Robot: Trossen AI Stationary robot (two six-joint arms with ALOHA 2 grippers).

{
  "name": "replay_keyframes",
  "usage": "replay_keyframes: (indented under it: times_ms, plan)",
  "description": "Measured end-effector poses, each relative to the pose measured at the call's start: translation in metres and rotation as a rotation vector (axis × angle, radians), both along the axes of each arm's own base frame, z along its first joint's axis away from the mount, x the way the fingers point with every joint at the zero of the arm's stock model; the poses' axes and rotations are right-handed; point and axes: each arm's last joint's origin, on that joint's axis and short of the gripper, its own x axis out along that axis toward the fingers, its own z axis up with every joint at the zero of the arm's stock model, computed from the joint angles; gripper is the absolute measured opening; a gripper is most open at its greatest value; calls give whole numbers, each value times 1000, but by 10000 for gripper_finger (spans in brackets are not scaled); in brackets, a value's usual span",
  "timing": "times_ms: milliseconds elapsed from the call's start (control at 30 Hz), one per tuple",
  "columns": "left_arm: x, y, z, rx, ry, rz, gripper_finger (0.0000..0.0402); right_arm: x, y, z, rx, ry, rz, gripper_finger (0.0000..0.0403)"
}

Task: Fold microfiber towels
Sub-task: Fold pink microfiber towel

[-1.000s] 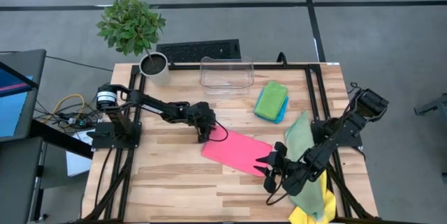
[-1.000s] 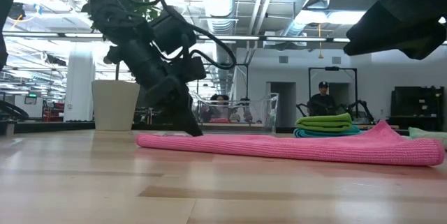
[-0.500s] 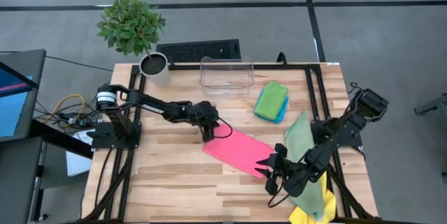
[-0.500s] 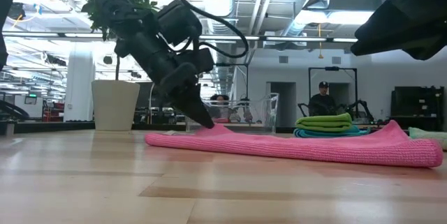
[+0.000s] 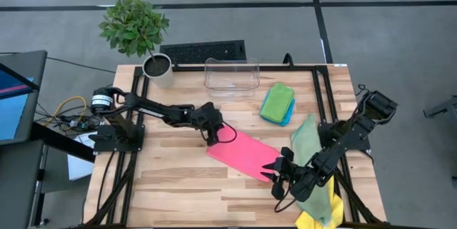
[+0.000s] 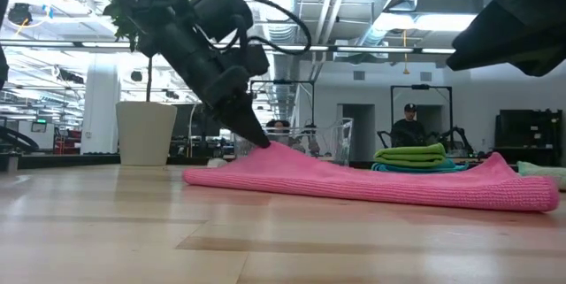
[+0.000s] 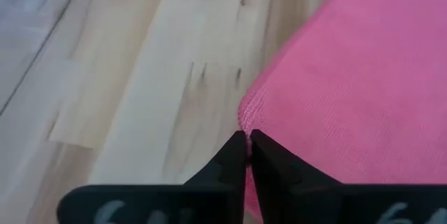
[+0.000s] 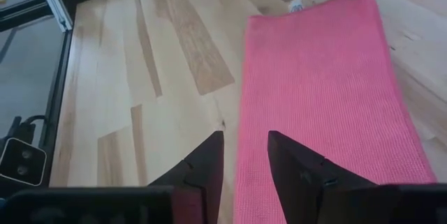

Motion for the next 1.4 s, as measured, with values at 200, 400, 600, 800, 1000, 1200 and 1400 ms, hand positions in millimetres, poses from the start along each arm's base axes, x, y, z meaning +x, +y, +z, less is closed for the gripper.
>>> replay_keyframes:
  times_ms: [200, 400, 600, 800, 1000, 1200, 1400]
  plan:
    - [-3, -3, -2, 4, 39, -42, 88, 0, 0, 0, 7, 0, -2, 136]
    - [-3, 0, -3, 34, 50, -36, 151, 0, 0, 0, 17, 3, -1, 133]
    - [-2, 11, -1, 97, 26, -57, 156, 0, 0, 0, 26, 3, -6, 134]
    - [-3, 20, -10, 41, 50, -75, 144, 0, 1, 0, 32, 5, -2, 132]
    - [1, 21, -27, 25, 80, -85, 116, 0, 0, 0, 30, 7, -4, 132]
    - [6, 22, -22, 53, 63, -65, 97, 0, 0, 0, 31, 6, -2, 132]
    - [11, 23, -15, 63, 39, -65, 56, 0, 1, 0, 31, 6, -1, 132]
